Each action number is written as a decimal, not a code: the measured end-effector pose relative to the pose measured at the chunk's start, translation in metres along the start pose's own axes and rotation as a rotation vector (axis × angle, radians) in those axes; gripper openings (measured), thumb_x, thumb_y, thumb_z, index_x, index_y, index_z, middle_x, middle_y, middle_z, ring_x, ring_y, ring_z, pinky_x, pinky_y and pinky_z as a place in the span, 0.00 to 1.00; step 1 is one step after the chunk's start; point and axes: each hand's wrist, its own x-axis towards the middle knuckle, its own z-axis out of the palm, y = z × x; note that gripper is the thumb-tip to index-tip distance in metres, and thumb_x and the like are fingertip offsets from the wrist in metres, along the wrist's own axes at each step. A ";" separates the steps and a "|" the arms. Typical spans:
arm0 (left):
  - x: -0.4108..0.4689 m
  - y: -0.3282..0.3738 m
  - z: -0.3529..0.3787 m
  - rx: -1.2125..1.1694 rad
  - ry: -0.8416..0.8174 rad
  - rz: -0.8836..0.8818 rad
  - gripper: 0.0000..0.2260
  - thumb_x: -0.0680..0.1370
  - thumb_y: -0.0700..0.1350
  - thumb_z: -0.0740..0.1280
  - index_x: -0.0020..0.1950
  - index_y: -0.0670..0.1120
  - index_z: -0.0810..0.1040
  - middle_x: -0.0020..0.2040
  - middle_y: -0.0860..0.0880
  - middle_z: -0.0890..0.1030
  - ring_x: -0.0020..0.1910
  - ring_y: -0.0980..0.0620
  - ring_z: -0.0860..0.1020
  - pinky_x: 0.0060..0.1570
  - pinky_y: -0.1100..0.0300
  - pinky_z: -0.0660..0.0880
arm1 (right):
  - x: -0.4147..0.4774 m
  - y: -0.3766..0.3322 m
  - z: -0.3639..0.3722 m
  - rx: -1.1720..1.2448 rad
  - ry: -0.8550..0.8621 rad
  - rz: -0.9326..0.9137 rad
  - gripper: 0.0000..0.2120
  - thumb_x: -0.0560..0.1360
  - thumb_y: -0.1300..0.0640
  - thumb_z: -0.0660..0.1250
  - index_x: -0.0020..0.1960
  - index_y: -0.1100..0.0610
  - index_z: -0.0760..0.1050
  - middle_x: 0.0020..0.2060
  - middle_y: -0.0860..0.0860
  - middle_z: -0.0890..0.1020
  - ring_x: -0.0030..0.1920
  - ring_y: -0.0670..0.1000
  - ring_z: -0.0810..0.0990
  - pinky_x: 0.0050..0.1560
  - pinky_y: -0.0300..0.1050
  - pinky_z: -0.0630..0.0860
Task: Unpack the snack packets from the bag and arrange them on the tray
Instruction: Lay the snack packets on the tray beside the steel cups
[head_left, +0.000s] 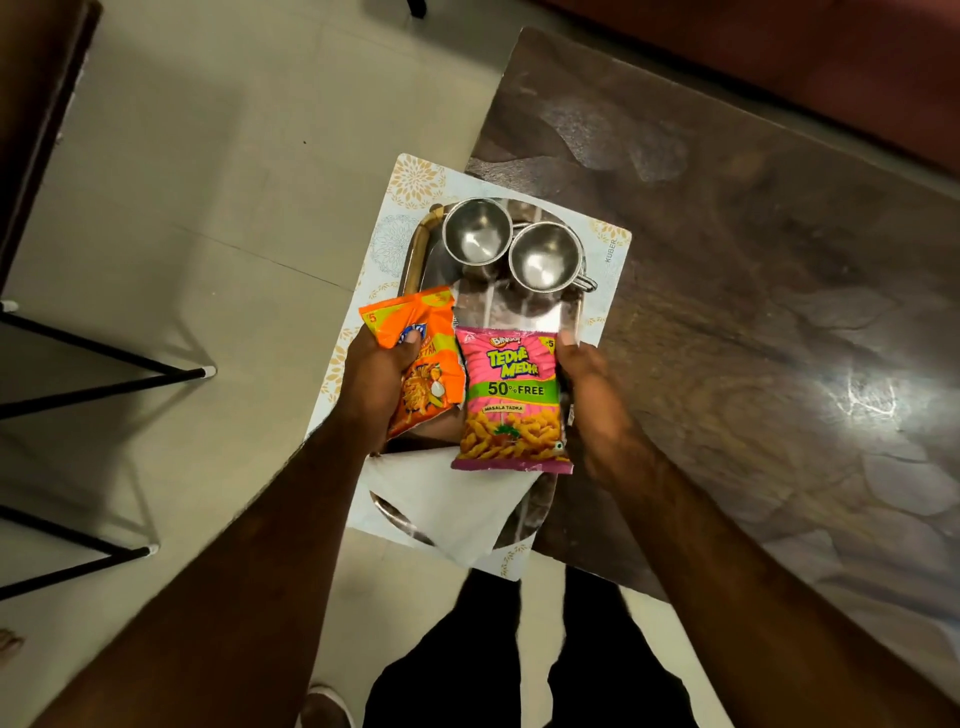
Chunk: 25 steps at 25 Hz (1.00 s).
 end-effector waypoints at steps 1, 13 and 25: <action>0.000 0.000 -0.001 -0.008 0.010 0.002 0.19 0.81 0.46 0.67 0.71 0.45 0.74 0.65 0.43 0.81 0.61 0.41 0.82 0.63 0.37 0.76 | 0.001 0.001 -0.002 0.016 -0.008 0.008 0.18 0.84 0.41 0.63 0.52 0.51 0.86 0.52 0.55 0.90 0.53 0.60 0.90 0.53 0.60 0.86; -0.003 -0.005 -0.025 0.027 0.027 0.025 0.14 0.80 0.48 0.68 0.66 0.51 0.76 0.63 0.45 0.82 0.58 0.43 0.83 0.60 0.37 0.78 | 0.003 0.026 -0.006 -0.869 0.466 -0.020 0.35 0.73 0.44 0.76 0.71 0.60 0.67 0.70 0.59 0.72 0.72 0.62 0.73 0.66 0.58 0.75; -0.001 -0.014 -0.035 0.066 0.038 0.022 0.12 0.81 0.48 0.68 0.63 0.53 0.75 0.59 0.48 0.83 0.55 0.47 0.84 0.58 0.40 0.80 | 0.011 0.013 -0.006 -0.718 0.585 -0.126 0.18 0.79 0.57 0.70 0.67 0.59 0.78 0.67 0.59 0.82 0.65 0.63 0.82 0.66 0.55 0.79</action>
